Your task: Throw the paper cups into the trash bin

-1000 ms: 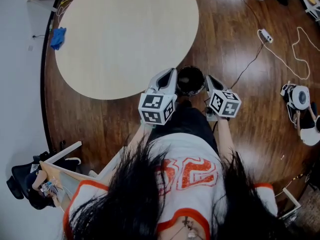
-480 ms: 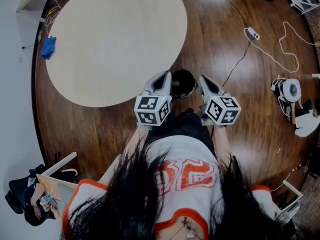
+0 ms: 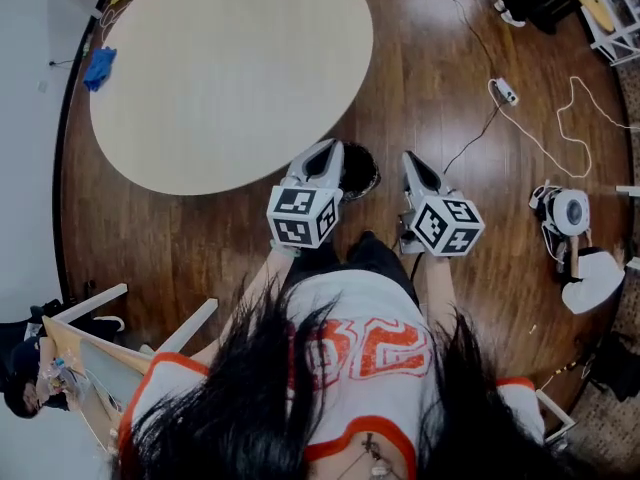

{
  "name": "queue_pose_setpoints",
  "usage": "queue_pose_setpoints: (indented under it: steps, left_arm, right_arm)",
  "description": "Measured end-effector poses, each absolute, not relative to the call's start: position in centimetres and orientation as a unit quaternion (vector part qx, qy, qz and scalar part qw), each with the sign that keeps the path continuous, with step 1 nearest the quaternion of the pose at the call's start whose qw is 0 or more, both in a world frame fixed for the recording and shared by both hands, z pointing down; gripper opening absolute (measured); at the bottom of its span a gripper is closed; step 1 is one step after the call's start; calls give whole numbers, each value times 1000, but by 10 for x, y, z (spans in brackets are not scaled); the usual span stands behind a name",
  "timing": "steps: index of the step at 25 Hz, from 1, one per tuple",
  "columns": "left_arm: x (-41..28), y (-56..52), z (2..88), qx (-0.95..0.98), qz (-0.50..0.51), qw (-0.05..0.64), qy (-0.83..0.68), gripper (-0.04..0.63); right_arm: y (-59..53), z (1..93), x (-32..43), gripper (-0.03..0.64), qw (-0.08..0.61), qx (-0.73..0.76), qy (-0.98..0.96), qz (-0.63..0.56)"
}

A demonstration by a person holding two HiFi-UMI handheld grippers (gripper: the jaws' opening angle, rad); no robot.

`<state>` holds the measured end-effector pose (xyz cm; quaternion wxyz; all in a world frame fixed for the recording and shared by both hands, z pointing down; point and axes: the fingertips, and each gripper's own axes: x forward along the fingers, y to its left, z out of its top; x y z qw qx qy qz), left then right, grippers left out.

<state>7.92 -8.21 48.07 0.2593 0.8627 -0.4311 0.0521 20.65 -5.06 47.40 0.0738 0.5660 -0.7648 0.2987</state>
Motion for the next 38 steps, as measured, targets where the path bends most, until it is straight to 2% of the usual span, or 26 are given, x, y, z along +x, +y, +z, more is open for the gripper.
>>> queue_pose_setpoints:
  steps: [16, 38]
  left_arm:
    - [154, -22, 482, 821, 45, 250, -512, 0]
    - [118, 25, 470, 809, 57, 228, -539, 0]
  right_arm:
    - [-22, 474, 280, 2, 96, 492, -816, 288]
    - [10, 463, 226, 2, 83, 446, -841, 294]
